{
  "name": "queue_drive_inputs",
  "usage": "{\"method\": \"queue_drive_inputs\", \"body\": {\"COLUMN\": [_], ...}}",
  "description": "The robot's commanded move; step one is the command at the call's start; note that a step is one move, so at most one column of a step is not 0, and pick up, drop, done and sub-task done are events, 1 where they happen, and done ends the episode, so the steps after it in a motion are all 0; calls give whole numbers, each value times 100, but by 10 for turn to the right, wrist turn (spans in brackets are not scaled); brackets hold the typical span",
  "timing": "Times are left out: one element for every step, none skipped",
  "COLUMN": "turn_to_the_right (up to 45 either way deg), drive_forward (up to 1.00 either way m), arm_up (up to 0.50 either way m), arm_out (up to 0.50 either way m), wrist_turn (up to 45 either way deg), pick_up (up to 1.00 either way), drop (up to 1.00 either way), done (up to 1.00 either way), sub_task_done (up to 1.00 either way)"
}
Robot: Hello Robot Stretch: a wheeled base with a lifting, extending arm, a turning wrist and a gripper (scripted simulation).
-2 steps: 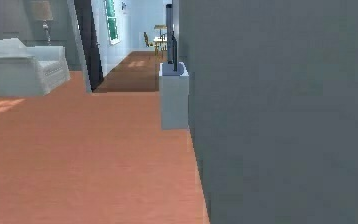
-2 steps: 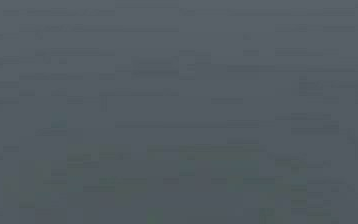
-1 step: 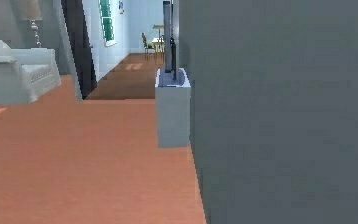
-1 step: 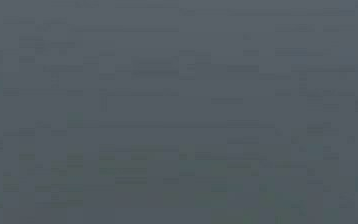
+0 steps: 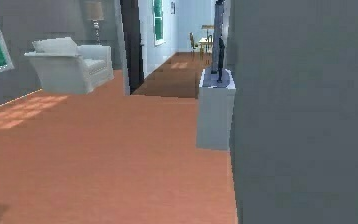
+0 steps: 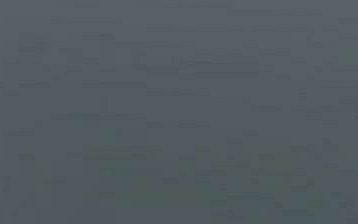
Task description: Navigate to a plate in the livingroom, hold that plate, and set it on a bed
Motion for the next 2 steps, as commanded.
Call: {"method": "queue_drive_inputs", "body": {"turn_to_the_right": [0, -30], "drive_forward": [100, 0], "arm_up": [0, 0], "arm_out": [0, 0], "wrist_turn": [0, 0], "pick_up": [0, 0], "drop": [0, 0], "done": [0, 0], "sub_task_done": [0, 0]}}
